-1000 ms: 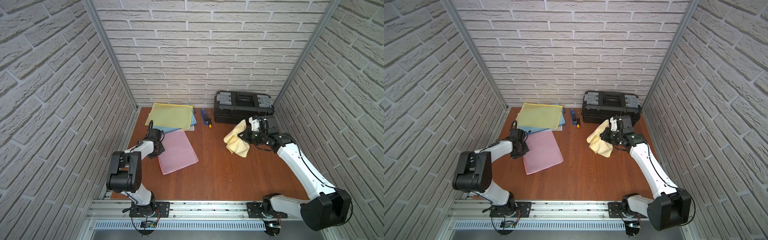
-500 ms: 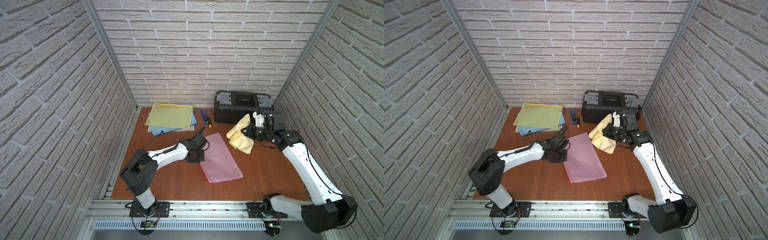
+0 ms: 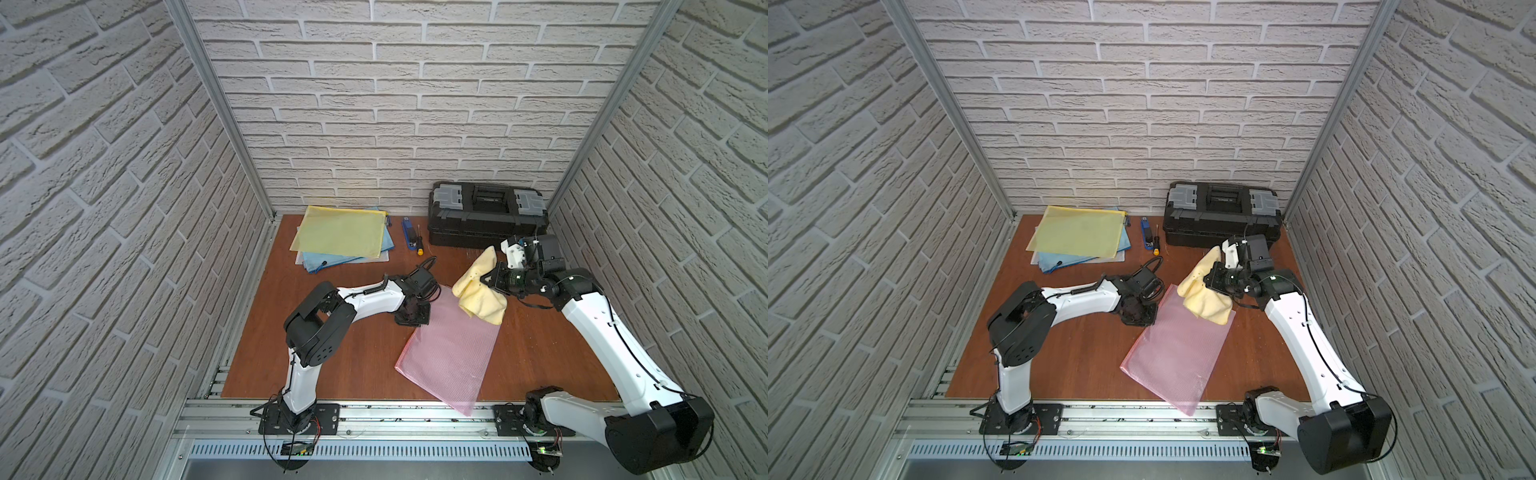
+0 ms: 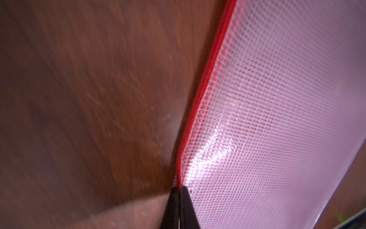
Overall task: Wipe the document bag
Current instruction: Move the document bag to the center of the board, then wipe the dirt from the document bag.
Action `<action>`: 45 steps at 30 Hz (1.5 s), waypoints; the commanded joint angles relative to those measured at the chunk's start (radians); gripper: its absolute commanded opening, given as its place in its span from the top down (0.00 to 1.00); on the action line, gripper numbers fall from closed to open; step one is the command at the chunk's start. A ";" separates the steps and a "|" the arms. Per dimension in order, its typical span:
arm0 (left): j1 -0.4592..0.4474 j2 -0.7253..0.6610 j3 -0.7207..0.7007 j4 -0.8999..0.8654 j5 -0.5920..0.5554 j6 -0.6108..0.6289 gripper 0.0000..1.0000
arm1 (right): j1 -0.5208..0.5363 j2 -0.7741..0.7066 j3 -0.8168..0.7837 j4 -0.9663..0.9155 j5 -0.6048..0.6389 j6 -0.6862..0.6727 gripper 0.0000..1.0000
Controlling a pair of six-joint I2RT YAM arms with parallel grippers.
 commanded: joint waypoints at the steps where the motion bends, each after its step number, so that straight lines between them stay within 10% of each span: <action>1: 0.049 0.068 0.090 0.016 -0.004 0.103 1.00 | 0.043 0.020 -0.048 -0.014 -0.059 -0.015 0.98; 6: 0.056 0.120 0.203 -0.030 -0.026 0.186 0.93 | 0.103 0.052 -0.120 0.050 -0.057 0.009 0.98; 9: 0.059 0.048 0.164 -0.024 -0.105 0.196 0.37 | 0.118 0.105 -0.152 0.097 -0.062 0.016 0.98; 13: 0.061 -0.157 0.013 0.004 -0.223 0.173 0.02 | 0.139 0.190 -0.161 0.137 -0.055 0.032 0.98; 17: 0.056 -0.378 -0.166 -0.009 -0.213 0.119 0.12 | 0.162 0.272 -0.129 0.173 -0.060 0.045 0.98; 26: -0.021 -0.428 -0.313 0.035 0.018 0.019 1.00 | 0.255 0.442 0.002 0.180 -0.042 0.037 0.98; 45: -0.047 -0.275 -0.422 0.052 0.044 -0.031 1.00 | 0.412 0.562 0.064 0.236 -0.104 0.102 0.98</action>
